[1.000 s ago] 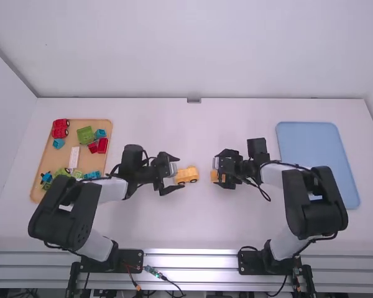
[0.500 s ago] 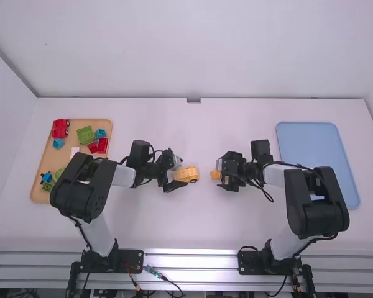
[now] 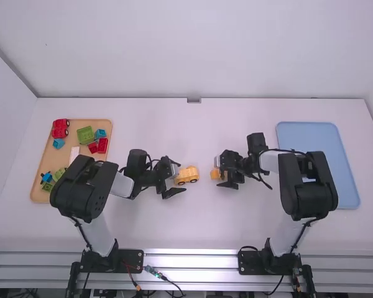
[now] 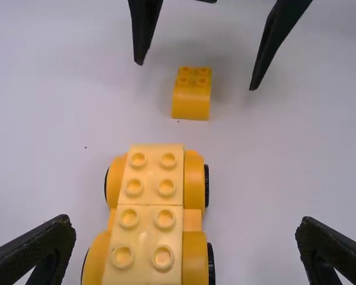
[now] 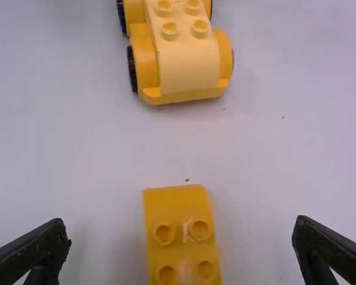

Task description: Assemble lego blocks to make yellow taxi

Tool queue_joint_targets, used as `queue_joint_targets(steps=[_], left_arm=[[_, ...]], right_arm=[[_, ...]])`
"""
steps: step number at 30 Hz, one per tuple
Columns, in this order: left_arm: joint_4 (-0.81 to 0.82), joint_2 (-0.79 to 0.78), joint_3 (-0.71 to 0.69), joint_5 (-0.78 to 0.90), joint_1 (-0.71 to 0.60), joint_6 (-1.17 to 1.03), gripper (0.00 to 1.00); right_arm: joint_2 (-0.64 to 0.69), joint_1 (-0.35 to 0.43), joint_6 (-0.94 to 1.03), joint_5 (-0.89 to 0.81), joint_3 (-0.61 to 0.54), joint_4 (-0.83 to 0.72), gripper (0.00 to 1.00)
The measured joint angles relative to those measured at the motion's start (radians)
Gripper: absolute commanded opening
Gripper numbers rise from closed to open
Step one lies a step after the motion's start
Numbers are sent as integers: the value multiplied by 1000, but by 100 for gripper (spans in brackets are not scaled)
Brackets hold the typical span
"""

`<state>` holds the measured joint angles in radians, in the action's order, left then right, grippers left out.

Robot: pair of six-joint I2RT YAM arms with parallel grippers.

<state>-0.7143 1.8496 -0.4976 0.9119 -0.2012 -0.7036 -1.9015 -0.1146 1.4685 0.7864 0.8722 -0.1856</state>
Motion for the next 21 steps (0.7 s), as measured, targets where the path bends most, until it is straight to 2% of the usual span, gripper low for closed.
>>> queue_joint_targets(steps=[6,13,17,21], left_arm=[[77,0,-26,0,0,1,99],[115,0,-53,0,0,2,99],[119,0,-53,0,0,1,99],[119,0,-53,0,0,1,99]], right_arm=[[-18,0,-19,4,2,56,99],[-68,0,-24,3,4,47,97],[-68,0,-27,4,4,50,80],[-68,0,-33,3,4,50,70]])
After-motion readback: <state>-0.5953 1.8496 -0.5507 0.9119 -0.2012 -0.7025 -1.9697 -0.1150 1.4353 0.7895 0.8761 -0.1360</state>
